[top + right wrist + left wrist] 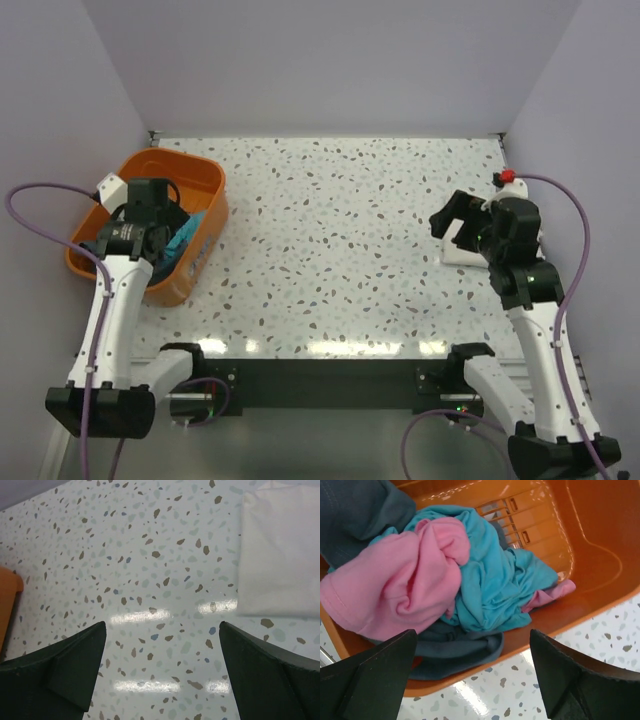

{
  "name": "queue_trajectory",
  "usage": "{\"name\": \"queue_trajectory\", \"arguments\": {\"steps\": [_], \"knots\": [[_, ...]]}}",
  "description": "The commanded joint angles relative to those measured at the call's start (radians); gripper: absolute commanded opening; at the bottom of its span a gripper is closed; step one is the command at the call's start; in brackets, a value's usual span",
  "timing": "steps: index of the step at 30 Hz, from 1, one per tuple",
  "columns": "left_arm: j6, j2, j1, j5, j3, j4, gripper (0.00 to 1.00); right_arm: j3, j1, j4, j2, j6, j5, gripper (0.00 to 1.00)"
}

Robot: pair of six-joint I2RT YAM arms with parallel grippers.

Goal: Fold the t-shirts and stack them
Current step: Grab the tshirt from the pile

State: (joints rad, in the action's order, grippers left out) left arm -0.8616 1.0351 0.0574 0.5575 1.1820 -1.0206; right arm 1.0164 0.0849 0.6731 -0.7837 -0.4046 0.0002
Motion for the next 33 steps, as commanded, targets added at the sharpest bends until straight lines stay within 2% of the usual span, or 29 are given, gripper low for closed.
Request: {"name": "queue_trajectory", "arguments": {"steps": [1, 3, 6, 10, 16, 19, 22, 24, 27, 28, 30, 31, 33], "knots": [[0.053, 0.054, -0.147, -0.097, 0.010, 0.051, 1.00, -0.032, 0.003, -0.073, -0.023, -0.013, -0.088, 0.98], [0.067, 0.085, -0.195, -0.139, -0.001, 0.054, 1.00, -0.039, 0.003, -0.087, -0.034, -0.011, -0.091, 0.98], [0.056, 0.121, -0.283, -0.100, -0.012, 0.042, 1.00, -0.062, 0.003, -0.121, -0.041, -0.010, -0.104, 0.99], [0.061, 0.125, -0.332, -0.093, -0.028, 0.059, 1.00, -0.079, 0.003, -0.136, -0.058, -0.007, -0.109, 0.99], [0.061, 0.108, -0.367, -0.042, -0.025, 0.050, 0.89, -0.082, 0.003, -0.130, -0.088, -0.002, -0.109, 0.99], [0.053, 0.108, -0.390, -0.007, -0.028, 0.031, 0.88, -0.085, 0.004, -0.129, -0.091, -0.002, -0.109, 0.99], [0.055, 0.108, -0.418, 0.012, -0.027, 0.028, 0.84, -0.090, 0.004, -0.130, -0.088, 0.000, -0.106, 0.99], [0.058, 0.106, -0.432, 0.013, -0.027, 0.034, 0.75, -0.094, 0.003, -0.135, -0.088, 0.001, -0.108, 0.99], [0.065, 0.105, -0.435, -0.001, -0.027, 0.045, 0.55, -0.096, 0.003, -0.138, -0.091, 0.004, -0.109, 0.99], [0.067, 0.106, -0.438, -0.005, -0.025, 0.047, 0.41, -0.096, 0.003, -0.138, -0.092, 0.004, -0.108, 0.99], [0.069, 0.106, -0.438, -0.021, -0.022, 0.048, 0.24, -0.093, 0.003, -0.135, -0.097, 0.004, -0.105, 0.99], [0.076, 0.105, -0.438, -0.045, -0.012, 0.050, 0.04, -0.095, 0.003, -0.135, -0.097, 0.006, -0.106, 0.99], [0.088, 0.102, -0.439, -0.073, 0.008, 0.054, 0.00, -0.091, 0.003, -0.132, -0.098, 0.007, -0.108, 0.99]]}}
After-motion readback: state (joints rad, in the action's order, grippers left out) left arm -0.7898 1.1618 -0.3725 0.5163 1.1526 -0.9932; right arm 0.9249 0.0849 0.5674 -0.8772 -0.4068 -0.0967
